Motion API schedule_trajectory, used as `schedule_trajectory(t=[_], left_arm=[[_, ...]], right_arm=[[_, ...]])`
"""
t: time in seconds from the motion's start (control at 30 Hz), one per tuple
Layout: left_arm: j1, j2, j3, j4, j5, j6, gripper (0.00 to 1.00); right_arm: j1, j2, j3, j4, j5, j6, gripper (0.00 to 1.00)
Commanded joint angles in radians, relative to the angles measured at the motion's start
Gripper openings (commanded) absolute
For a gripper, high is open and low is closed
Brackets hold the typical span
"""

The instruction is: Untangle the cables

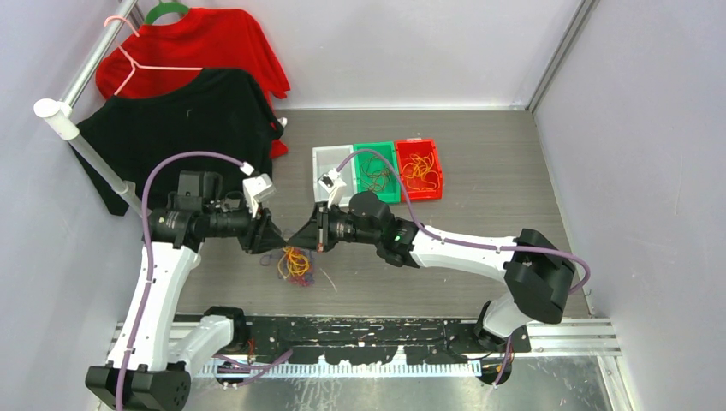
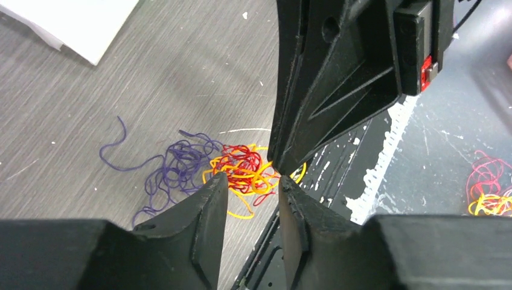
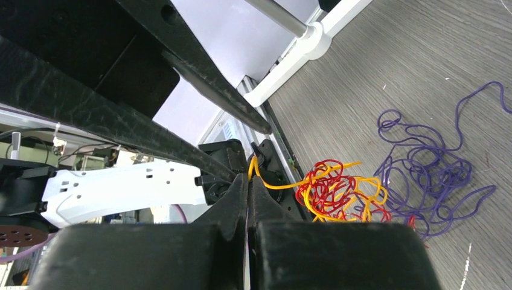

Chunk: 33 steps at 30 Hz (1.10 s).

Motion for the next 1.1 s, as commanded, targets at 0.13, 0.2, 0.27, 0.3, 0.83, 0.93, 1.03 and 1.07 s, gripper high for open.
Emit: schedule_trajectory(t=[0.13,0.2,0.27,0.3,0.83,0.93,1.03,1.07], left_arm=[[-0.003,0.042,0.048,-0.191,0.132,0.172,0.50],[-0.002,0.058,0.071,-0.258,0.151,0.235,0.51],[-0.003,0.067,0.077,-0.266,0.152,0.249,0.49],[-0.003,0.067,0.073,-0.251,0.146,0.234,0.47],[-0.003,0.043,0.004,-0.087,0.162,0.093,0.19],[-0.003,0.033,-0.008,-0.082,0.167,0.089,0.04],[-0.003,0.020,-0.010,-0.100,0.157,0.113,0.00],[-0.003,0.014,-0.010,-0.106,0.155,0.119,0.00]], right_arm=[[-0.003,-0.050,0.025,0.061,-0.045,0.017,0.01],[-0.004,-0.054,0.027,0.055,-0.050,0.015,0.01],[-0.004,-0.056,0.028,0.058,-0.059,0.017,0.01],[-0.003,-0.056,0.028,0.063,-0.066,0.022,0.01],[-0.004,-0.060,0.035,0.131,-0.145,0.100,0.01],[-0.003,-0.060,0.033,0.134,-0.146,0.102,0.01],[-0.008,-0.071,0.031,0.129,-0.145,0.100,0.01],[-0.011,-0.075,0.028,0.127,-0.145,0.098,0.01]])
